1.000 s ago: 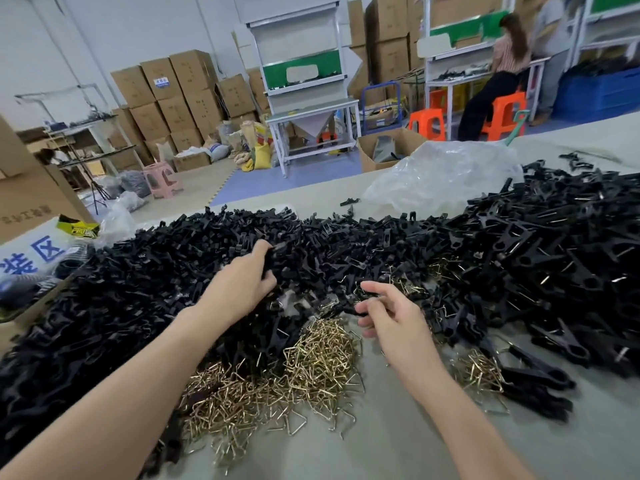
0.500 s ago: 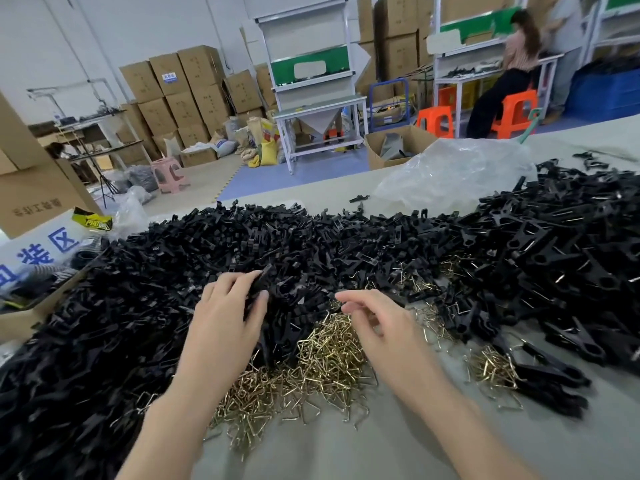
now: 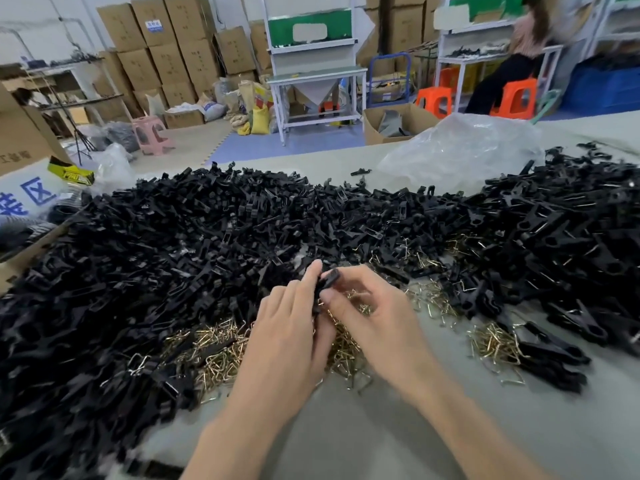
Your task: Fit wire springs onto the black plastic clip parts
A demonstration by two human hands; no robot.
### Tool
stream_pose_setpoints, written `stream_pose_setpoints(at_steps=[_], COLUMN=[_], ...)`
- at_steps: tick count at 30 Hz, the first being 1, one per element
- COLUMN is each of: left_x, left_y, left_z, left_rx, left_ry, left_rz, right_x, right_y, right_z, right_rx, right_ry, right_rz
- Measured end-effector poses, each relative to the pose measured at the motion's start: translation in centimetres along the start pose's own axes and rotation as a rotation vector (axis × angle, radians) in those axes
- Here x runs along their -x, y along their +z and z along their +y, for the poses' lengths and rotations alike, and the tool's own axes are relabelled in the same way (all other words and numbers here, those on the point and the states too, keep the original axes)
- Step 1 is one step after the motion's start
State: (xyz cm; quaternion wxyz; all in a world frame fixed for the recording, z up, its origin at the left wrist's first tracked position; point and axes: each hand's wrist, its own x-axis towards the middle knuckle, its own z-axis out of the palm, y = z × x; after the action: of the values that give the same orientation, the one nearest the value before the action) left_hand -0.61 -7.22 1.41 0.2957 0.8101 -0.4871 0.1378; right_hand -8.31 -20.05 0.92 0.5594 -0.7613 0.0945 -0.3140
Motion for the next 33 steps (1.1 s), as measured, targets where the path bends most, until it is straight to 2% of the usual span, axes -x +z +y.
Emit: stream_pose_setpoints(at_steps=[4, 9, 18, 24, 28, 33], left_x=[0.3, 0.2, 0.3, 0.1, 0.1, 0.0], left_y=[-0.1, 0.1, 0.7, 0.8, 0.8, 0.6], left_z=[-0.1, -0.5, -0.2, -0.5, -0.8, -0.5], left_rx=[0.141, 0.308, 0.465, 0.448, 0.514, 0.64], left_ry=[-0.048, -0.234, -0.231, -0.209, -0.27, -0.355], left_rz=[0.044, 0.178, 0.07, 0.123, 0.159, 0.167], right_x=[-0.3, -0.9, -1.0, -1.4, -1.4, -1.0], right_y=[-0.2, -1.4, -1.3, -1.3, -1.3, -1.2], right_z=[-0.4, -0.3, 0.7, 0.6, 0.3, 0.0], right_rx=[-0.238, -0.474, -0.627, -0.775, -0.78, -0.646], right_ry=[0.029, 0.121, 0.241, 0.337, 0.354, 0.327], right_rz=[0.07, 0.221, 0.094, 0.121, 0.12, 0.042])
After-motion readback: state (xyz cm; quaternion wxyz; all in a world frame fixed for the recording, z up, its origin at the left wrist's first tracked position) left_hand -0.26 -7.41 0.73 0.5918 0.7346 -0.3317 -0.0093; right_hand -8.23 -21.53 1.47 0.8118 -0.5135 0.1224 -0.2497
